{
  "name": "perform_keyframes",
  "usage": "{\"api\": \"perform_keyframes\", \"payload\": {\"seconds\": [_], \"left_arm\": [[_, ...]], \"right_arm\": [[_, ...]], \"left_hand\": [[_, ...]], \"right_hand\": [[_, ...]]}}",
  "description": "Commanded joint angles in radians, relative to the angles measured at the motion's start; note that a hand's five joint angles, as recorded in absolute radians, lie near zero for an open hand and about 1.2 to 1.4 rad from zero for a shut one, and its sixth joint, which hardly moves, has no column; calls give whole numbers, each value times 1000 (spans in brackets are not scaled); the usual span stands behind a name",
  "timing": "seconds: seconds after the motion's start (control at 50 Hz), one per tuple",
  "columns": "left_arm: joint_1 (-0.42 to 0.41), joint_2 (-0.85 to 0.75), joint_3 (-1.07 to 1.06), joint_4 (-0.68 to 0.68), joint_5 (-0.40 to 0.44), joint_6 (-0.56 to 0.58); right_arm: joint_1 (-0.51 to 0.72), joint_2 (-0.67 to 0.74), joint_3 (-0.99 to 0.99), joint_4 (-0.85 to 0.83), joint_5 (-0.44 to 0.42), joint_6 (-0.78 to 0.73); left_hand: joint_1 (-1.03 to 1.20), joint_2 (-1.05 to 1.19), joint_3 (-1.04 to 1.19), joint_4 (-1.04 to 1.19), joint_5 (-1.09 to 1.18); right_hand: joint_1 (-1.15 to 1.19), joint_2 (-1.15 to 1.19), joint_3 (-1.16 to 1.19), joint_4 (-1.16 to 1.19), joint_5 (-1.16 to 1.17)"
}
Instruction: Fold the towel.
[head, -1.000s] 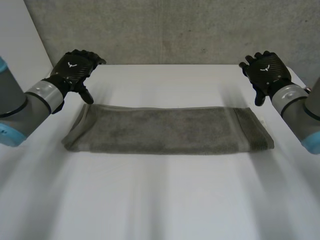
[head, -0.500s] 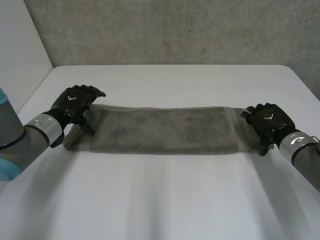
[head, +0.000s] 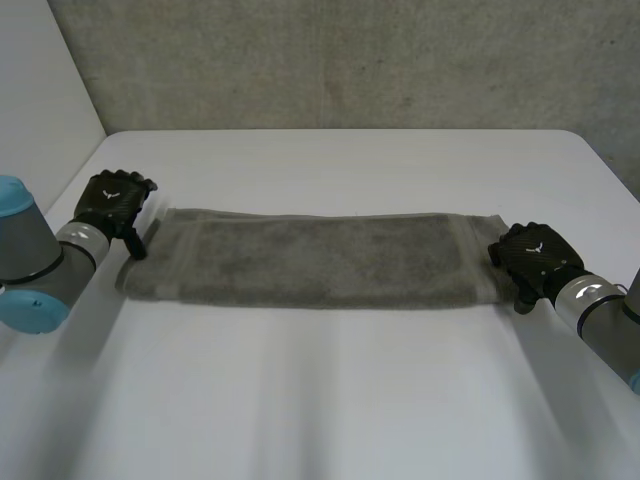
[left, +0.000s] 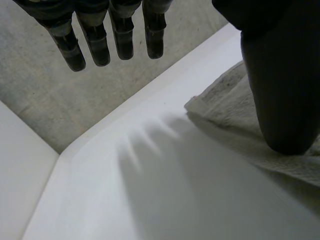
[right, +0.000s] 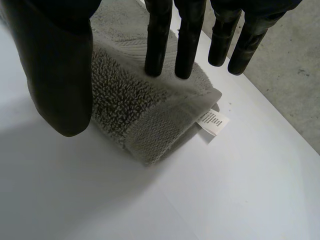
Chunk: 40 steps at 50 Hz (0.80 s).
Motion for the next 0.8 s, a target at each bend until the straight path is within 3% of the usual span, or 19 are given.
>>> {"api": "perform_keyframes", "payload": {"seconds": [0.02,0.1,0.18,0.36,0.46,0.58,0.64,0.72,0.74,0.78,0.8], "left_arm": [[-8,51,-36,-11,-15,8],[-23,169,-109,-26,-12,-44],[-35,253,-180,-30,-6,-131],[-12,387,-289,-30,0,-199],[26,433,-344,-30,11,-199],[55,473,-396,-30,68,-201],[61,491,-416,-30,79,-202],[60,502,-429,-32,79,-204],[57,507,-432,-32,79,-205],[52,511,-433,-32,79,-207],[49,513,-433,-34,79,-208]], "right_arm": [[-3,1,1,0,0,-20],[-3,4,1,0,0,-23],[-14,7,-5,2,-1,-32],[-129,-39,9,65,-9,-152],[-270,-131,-28,129,-24,-251],[-284,-179,-115,144,-56,-276],[-251,-206,-158,154,-55,-268],[-45,-217,-212,144,-46,-222],[-44,-217,-212,144,-46,-222],[127,-191,-250,141,-10,-205],[127,-191,-250,141,-10,-205]], "left_hand": [[-119,-65,-45,-56,-51],[-119,-65,-45,-56,-51],[-119,-65,-45,-56,-51],[-119,-65,-45,-56,-51],[-119,-65,-45,-56,-51],[-119,-65,-45,-56,-51],[-119,-65,-45,-56,-51],[-119,-65,-45,-56,-51],[-119,-65,-45,-56,-51],[-119,-65,-45,-56,-51],[-119,-65,-45,-56,-51]], "right_hand": [[263,268,-33,-53,263],[432,436,-33,-53,431],[776,780,-33,-53,775],[777,782,-33,-53,777],[777,782,-33,-53,777],[777,782,-33,-53,777],[777,782,-33,-53,777],[777,782,-33,-53,777],[777,782,-33,-53,777],[777,782,-33,-53,777],[777,782,-33,-53,777]]}}
